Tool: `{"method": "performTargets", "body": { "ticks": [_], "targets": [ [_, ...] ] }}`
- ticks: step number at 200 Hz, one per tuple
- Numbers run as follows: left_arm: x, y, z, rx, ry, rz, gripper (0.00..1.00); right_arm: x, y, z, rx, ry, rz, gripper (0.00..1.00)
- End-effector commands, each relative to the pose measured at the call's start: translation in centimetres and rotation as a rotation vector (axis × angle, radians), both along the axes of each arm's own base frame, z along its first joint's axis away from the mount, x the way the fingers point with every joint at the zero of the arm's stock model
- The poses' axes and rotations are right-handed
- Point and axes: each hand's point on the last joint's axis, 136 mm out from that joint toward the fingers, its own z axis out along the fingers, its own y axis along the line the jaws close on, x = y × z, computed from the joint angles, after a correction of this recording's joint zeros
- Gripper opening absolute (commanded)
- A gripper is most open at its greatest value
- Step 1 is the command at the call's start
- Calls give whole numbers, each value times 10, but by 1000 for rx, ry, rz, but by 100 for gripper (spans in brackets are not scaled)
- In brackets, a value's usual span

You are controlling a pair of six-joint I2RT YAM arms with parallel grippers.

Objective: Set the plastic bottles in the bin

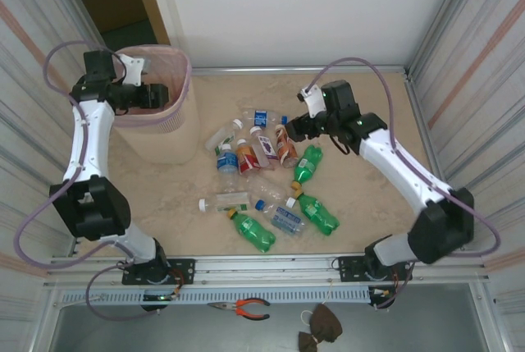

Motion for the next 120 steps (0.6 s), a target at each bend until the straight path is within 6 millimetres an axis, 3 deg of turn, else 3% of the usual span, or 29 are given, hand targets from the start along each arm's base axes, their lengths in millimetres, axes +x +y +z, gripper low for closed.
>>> {"method": "performTargets", "body": {
  "ticks": [1,57,120],
  "targets": [
    [-2,-5,17,-29,-85,-8,65,4,11,-11,-64,12,236,81],
    [-4,-5,26,-38,-137,2,66,52,30,-55,-294,-58,539,80],
    [0,6,28,-123,-146,26,66,107,64,-86,-303,-65,675,79]
  ]
}}
